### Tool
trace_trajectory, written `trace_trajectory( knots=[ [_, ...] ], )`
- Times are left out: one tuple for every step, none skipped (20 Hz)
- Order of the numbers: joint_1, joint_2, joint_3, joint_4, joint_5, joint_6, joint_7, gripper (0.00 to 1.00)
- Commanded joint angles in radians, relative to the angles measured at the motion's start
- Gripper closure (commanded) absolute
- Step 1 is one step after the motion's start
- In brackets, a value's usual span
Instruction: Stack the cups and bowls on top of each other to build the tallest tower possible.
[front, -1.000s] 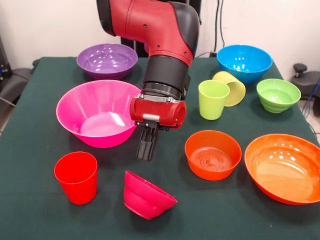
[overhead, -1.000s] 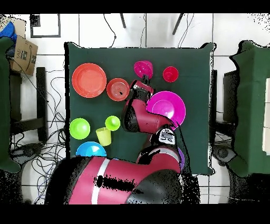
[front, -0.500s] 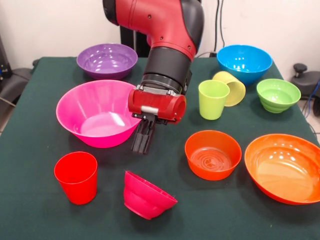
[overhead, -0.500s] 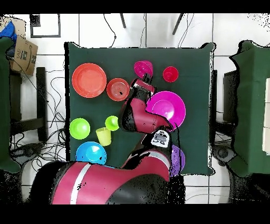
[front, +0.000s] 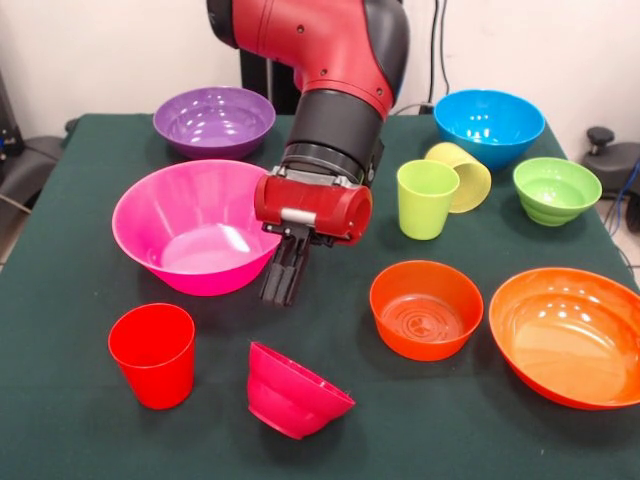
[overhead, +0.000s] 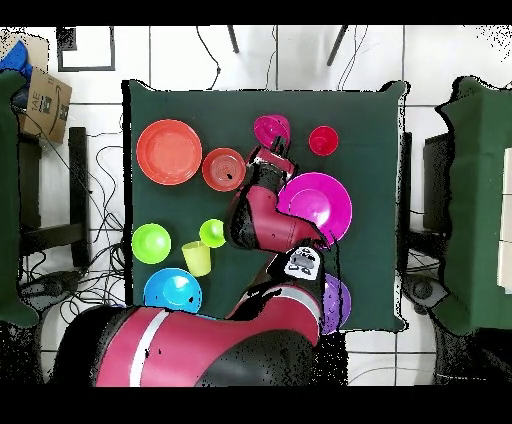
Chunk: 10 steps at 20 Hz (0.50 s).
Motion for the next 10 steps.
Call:
trace_trajectory(
  knots=[
    [0.029,0.046,0.024,-0.02,0.028,-0.035,0.083,1.0],
    [0.032,0.044,0.017,-0.024,0.022,-0.034,0.072,1.0],
    [0.044,0.045,-0.005,-0.037,0.019,-0.042,0.041,1.0],
    [0.053,0.046,-0.022,-0.046,0.016,-0.041,0.017,1.0],
    [0.062,0.046,-0.039,-0.056,0.012,-0.04,-0.007,1.0],
    [0.068,0.047,-0.048,-0.06,0.012,-0.038,-0.014,1.0],
    [0.073,0.049,-0.056,-0.067,0.001,-0.024,-0.026,1.0],
    [0.081,0.054,-0.067,-0.073,0.002,-0.016,-0.035,1.0],
    [0.089,0.06,-0.077,-0.078,0.003,-0.009,-0.044,1.0],
    [0.102,0.068,-0.095,-0.08,0.02,-0.025,-0.053,1.0]
  ],
)
